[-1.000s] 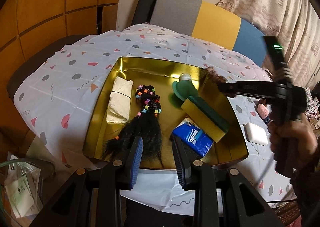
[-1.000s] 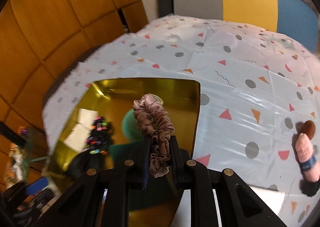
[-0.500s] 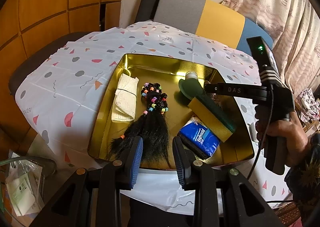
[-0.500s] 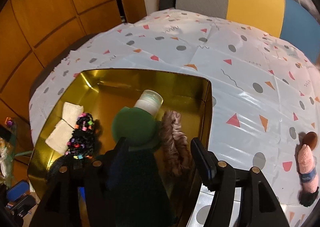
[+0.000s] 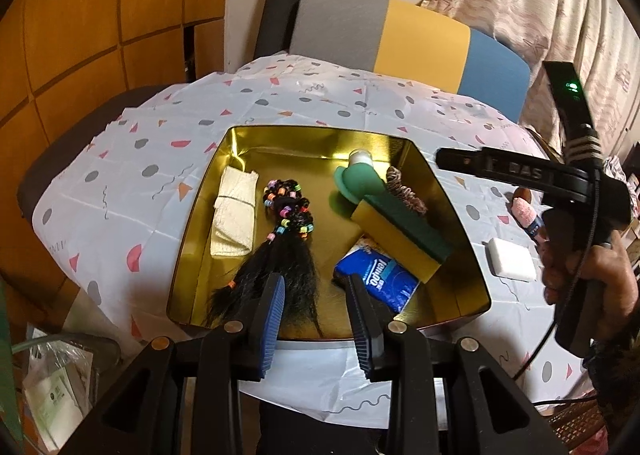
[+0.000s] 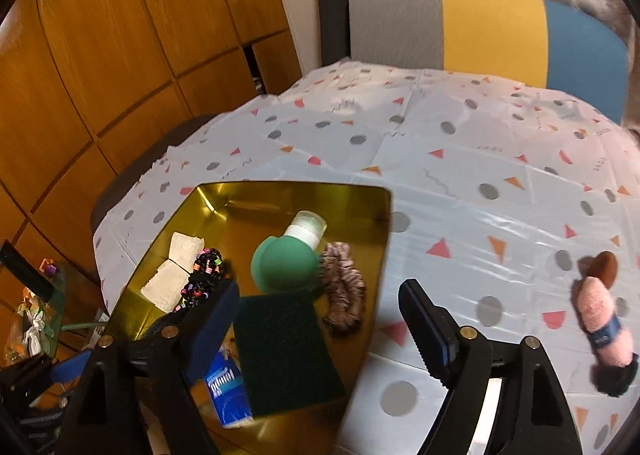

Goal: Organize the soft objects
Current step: 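Move right gripper toward pink towel roll while left gripper reaches white foam block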

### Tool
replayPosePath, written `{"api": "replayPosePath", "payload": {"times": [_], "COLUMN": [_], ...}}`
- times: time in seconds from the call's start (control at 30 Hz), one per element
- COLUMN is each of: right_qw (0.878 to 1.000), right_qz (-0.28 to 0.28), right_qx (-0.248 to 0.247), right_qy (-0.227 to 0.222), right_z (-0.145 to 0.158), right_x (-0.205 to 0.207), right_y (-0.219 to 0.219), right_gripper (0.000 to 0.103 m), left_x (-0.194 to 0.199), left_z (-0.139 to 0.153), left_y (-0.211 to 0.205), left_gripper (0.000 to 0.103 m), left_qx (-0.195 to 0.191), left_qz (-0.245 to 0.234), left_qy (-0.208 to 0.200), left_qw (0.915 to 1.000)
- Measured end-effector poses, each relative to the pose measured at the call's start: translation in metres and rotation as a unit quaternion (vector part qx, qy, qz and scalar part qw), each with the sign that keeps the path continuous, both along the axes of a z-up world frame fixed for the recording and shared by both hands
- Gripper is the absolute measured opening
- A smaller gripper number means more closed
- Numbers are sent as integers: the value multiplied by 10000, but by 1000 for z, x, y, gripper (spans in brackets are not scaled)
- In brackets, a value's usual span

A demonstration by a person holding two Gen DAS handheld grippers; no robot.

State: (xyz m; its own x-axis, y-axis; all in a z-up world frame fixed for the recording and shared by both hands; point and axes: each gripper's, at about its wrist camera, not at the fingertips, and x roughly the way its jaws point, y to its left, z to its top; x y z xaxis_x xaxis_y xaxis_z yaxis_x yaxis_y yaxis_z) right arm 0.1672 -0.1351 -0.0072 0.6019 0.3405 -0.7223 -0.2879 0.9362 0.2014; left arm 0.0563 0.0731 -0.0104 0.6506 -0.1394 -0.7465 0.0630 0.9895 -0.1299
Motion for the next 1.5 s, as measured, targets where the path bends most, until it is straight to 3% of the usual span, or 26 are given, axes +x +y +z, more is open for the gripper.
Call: {"api": "replayPosePath", "payload": {"times": [0.2, 0.53, 0.87, 1.0, 1.1, 1.3, 1.33, 1.4, 1.5], "right_qw": [9993, 9912, 9677, 9531, 9396, 9341, 9347, 9369, 9370], "right_qz": [-316, -1283, -2485, -3013, -3407, -3524, -3502, -3447, -3438], "right_qx": [-71, -310, -434, -264, 162, 538, 555, 536, 573], "right_qy": [-163, -101, 19, 85, 278, 222, 233, 239, 247], "right_z": [9, 6, -6, -19, -27, -25, -25, -25, -26], "right_x": [-21, -52, -81, -91, -95, -99, -98, -98, -97], "right_y": [-47, -164, -282, -321, -343, -354, -352, -349, -349], "right_gripper": [85, 86, 88, 88, 88, 88, 89, 89, 91], "left_x": [-3, -2, 1, 4, 6, 19, 23, 28, 37], "left_z": [7, 16, 21, 23, 26, 18, 13, 5, -12], "left_y": [-15, -56, -106, -130, -152, -207, -220, -239, -263], "left_gripper": [32, 33, 35, 36, 41, 43, 47, 69, 74], "left_qx": [112, 359, 600, 710, 763, 834, 910, 968, 1071], "left_qz": [-188, -712, -1305, -1573, -1847, -2552, -2688, -2951, -3269], "left_qy": [-95, -199, -281, -314, -362, -266, -214, -161, 94], "left_qw": [9997, 9966, 9892, 9845, 9792, 9629, 9587, 9504, 9389]}}
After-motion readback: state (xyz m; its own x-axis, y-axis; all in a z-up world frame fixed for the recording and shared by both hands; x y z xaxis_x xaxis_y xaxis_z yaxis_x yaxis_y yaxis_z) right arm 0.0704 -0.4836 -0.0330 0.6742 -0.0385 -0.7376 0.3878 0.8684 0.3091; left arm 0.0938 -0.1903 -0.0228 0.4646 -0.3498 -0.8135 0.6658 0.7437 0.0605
